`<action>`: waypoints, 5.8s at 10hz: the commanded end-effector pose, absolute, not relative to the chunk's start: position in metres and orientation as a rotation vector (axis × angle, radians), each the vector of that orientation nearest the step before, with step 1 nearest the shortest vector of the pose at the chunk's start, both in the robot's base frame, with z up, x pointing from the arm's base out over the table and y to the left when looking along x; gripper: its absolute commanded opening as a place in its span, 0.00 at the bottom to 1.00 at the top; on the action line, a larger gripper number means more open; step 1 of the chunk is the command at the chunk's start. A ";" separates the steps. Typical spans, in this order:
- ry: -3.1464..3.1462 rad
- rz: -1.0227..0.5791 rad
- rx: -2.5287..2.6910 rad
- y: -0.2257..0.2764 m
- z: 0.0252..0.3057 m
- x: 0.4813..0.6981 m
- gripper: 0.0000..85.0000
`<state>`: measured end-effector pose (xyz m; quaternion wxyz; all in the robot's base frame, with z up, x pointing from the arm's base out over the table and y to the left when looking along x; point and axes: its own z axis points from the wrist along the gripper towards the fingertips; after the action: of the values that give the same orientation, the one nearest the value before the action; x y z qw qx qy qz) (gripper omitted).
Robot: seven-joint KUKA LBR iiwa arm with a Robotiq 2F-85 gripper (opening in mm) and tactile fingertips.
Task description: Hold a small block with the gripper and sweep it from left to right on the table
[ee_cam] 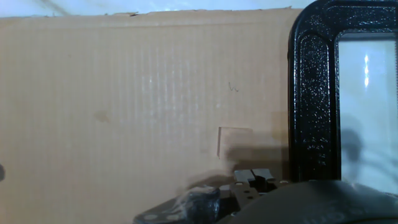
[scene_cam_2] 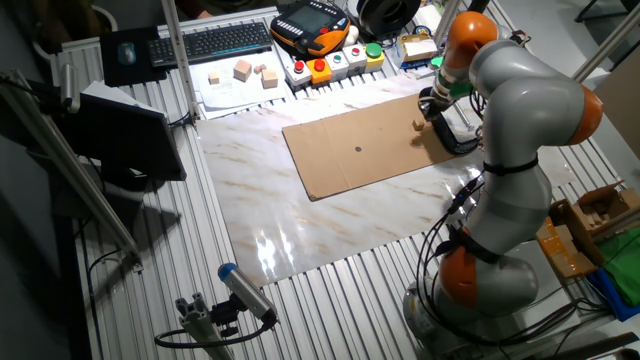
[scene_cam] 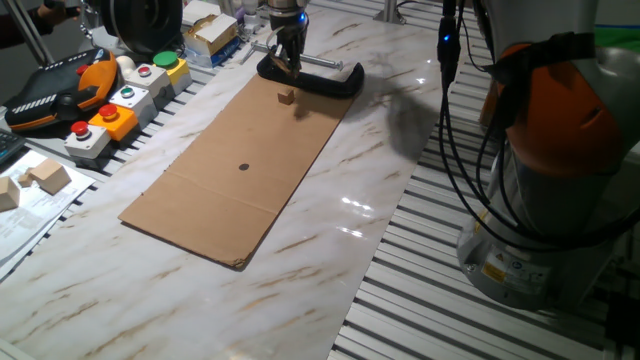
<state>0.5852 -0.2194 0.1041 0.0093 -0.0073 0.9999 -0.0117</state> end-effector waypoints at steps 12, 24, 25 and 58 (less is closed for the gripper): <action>3.112 -0.043 -0.025 -0.217 0.088 0.593 0.01; 3.110 -0.082 -0.035 -0.225 0.082 0.592 0.01; 3.105 -0.079 -0.028 -0.224 0.081 0.593 0.01; 3.090 -0.058 -0.069 -0.217 0.044 0.606 0.24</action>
<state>0.6056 -0.2166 0.0438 0.0251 -0.0222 0.9993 -0.0189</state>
